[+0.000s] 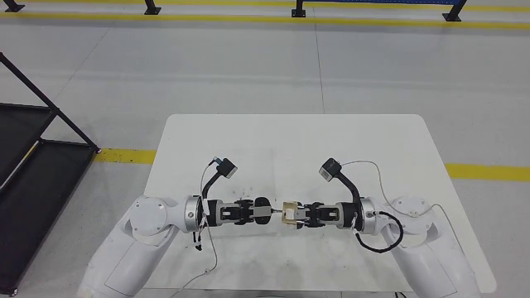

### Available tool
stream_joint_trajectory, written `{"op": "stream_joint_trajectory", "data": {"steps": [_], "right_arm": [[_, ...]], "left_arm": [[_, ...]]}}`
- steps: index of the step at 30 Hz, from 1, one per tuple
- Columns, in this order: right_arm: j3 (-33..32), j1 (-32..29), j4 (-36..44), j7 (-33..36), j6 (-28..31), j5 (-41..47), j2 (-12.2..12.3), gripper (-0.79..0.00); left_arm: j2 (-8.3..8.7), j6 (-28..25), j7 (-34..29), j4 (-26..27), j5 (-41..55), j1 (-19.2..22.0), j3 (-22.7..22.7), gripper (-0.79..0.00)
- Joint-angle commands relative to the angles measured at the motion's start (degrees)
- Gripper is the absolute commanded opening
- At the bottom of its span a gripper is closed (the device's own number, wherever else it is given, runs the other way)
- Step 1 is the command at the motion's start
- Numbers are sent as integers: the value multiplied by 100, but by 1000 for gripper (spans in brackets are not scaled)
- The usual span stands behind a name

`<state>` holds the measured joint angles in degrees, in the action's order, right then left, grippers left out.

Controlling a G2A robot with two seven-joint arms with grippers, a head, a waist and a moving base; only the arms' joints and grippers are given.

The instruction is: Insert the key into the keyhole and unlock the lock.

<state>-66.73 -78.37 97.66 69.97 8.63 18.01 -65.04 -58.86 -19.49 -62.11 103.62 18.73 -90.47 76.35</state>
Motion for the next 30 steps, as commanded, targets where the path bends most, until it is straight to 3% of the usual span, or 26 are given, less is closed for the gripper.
{"op": "stream_joint_trajectory", "data": {"steps": [1, 16, 30], "right_arm": [[17, 4, 0, -13, 6, 9, 7, -785], [112, 72, -23, -57, 2, 101, 59, -785], [220, 321, -79, 467, -189, 179, 128, -785]], "left_arm": [[6, -2, -2, -1, -2, 4, -7, -785], [44, 3, -49, -54, 50, 69, -78, -785], [95, -13, -386, -97, 249, 126, -112, -785]]}}
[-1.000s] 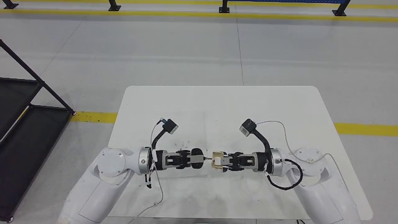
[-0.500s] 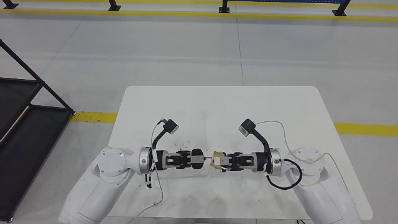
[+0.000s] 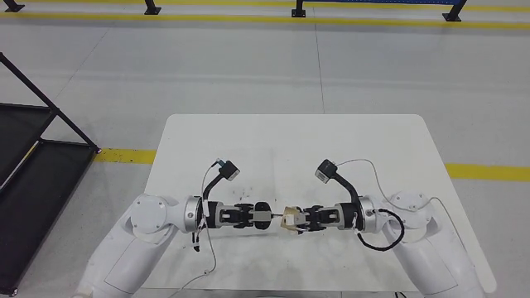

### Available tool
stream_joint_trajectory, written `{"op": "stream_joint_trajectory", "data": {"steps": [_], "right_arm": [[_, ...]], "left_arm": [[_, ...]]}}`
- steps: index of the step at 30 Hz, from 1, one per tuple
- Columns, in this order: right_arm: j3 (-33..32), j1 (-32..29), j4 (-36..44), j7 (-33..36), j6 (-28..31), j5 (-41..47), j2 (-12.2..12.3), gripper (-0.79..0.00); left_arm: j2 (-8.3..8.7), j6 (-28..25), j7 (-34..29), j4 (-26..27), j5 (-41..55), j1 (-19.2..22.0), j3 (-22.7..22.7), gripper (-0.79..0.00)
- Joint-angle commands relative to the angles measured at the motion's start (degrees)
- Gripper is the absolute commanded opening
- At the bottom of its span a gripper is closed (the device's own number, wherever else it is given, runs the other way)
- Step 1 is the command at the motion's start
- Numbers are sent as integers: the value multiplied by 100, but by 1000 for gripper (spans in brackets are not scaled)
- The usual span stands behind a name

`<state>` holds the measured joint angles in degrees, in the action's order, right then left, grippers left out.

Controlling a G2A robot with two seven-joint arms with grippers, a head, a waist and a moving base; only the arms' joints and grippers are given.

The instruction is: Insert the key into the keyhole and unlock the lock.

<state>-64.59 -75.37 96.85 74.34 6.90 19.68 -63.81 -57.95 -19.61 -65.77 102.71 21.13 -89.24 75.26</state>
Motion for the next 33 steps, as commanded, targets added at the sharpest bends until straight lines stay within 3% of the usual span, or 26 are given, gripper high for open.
{"op": "stream_joint_trajectory", "data": {"steps": [1, 33], "right_arm": [[10, 44, -2, 52, -33, 15, 9, -785], [469, 539, -236, 375, -189, 172, 68, -785]], "left_arm": [[8, -1, -46, -8, 11, 7, -3, -785], [96, -78, -404, -228, 255, 167, -146, -785]]}}
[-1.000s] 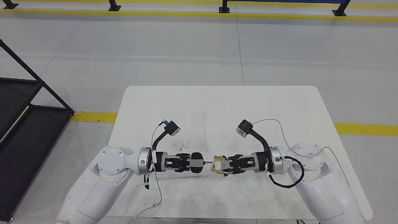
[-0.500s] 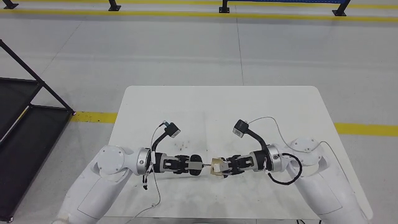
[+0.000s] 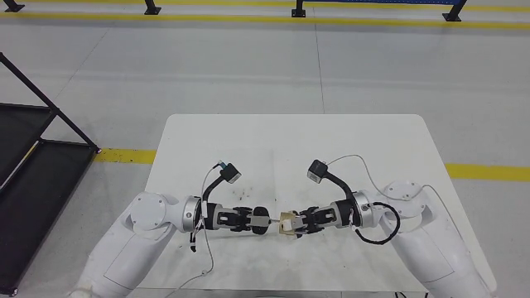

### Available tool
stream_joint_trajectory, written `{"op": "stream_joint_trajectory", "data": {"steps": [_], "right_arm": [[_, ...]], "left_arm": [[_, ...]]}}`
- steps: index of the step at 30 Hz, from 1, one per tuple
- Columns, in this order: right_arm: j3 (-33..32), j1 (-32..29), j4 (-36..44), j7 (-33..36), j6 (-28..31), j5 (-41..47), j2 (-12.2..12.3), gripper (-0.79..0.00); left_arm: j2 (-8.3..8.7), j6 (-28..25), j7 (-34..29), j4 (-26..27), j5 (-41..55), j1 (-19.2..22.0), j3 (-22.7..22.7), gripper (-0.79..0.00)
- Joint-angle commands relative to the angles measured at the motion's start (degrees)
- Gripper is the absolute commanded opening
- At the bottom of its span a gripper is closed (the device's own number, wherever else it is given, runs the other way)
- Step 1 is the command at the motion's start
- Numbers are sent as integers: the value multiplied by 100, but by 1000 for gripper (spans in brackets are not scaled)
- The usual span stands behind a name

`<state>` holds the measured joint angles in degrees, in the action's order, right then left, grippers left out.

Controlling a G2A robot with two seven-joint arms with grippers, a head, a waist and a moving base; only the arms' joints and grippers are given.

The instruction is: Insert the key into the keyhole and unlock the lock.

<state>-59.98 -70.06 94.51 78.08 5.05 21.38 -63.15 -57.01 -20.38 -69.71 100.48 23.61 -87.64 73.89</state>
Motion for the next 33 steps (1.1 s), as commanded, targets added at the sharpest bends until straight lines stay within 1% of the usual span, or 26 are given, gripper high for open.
{"op": "stream_joint_trajectory", "data": {"steps": [1, 18, 33], "right_arm": [[15, 13, -5, 1, -1, 14, 4, -785], [186, 138, -37, -65, -2, 25, 30, -785], [304, 128, -76, -462, 132, 101, 27, -785]], "left_arm": [[4, -3, -18, -9, 8, 14, -16, -785], [34, -41, 13, -32, 0, 105, -120, -785], [48, -89, 283, -2, -113, 137, -188, -785]]}}
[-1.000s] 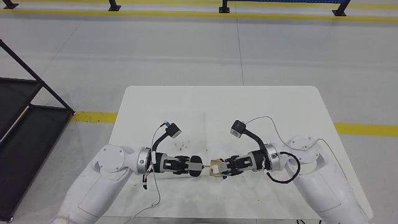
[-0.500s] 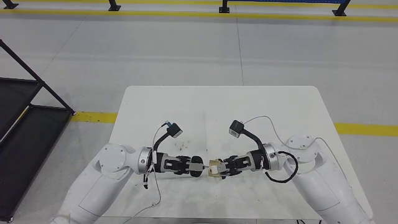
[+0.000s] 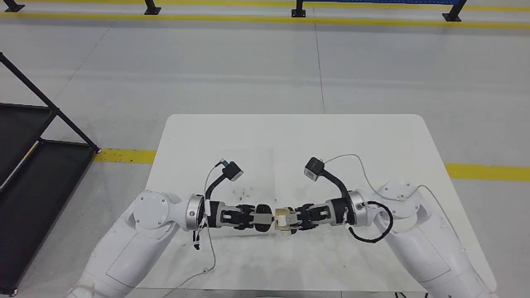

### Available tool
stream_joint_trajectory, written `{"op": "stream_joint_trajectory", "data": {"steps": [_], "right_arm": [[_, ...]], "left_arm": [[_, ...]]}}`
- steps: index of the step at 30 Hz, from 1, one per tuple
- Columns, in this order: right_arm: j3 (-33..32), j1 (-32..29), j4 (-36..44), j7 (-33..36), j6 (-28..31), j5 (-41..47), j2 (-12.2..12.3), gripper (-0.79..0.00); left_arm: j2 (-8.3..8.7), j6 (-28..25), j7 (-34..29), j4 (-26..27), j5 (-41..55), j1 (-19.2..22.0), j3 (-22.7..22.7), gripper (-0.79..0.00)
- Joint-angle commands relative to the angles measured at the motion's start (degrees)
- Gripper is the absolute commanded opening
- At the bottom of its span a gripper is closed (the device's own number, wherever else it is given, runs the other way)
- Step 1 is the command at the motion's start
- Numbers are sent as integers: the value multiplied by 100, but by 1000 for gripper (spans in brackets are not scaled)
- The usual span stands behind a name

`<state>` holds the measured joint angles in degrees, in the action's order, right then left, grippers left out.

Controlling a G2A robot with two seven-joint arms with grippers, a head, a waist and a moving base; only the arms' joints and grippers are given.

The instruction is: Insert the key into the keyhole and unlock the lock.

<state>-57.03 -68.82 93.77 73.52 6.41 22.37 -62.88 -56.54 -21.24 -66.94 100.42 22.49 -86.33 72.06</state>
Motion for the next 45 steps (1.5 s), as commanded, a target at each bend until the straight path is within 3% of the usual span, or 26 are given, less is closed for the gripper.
{"op": "stream_joint_trajectory", "data": {"steps": [1, 8, 9, 10, 11, 25, 26, 30, 33, 34, 36, 45], "right_arm": [[14, 7, -4, -19, 0, 7, 1, -785], [19, -3, -20, -136, 56, 41, 8, -785], [15, -10, -22, -166, 68, 55, 9, -785], [15, -17, -21, -183, 81, 66, 10, -785], [10, -26, -26, -211, 98, 86, 11, -785], [-178, -249, 62, -697, 394, 116, 52, -785], [-184, -269, 77, -693, 395, 109, 57, -785], [-198, -313, 119, -633, 343, 86, 77, -785], [-212, -322, 140, -592, 304, 75, 89, -785], [-216, -322, 145, -584, 291, 65, 93, -785], [-217, -318, 154, -560, 258, 53, 100, -785], [-158, -250, 155, -568, 196, 32, 102, -785]], "left_arm": [[2, -1, 21, 6, 4, 8, -9, -785], [9, -44, 130, 32, 12, 3, -16, -785], [11, -48, 143, 32, 11, 1, -14, -736], [12, -48, 162, 34, 7, -2, -11, -462], [15, -55, 183, 41, -11, -3, -4, 0], [71, -277, 578, 238, -91, -176, 372, -15], [73, -282, 588, 239, -111, -171, 377, -77], [81, -302, 567, 231, -221, -131, 372, -151], [90, -327, 543, 218, -361, -87, 376, -283], [92, -334, 533, 219, -405, -79, 371, -394], [101, -369, 490, 223, -541, -49, 369, -462], [111, -443, 497, 191, -555, -8, 304, -536]]}}
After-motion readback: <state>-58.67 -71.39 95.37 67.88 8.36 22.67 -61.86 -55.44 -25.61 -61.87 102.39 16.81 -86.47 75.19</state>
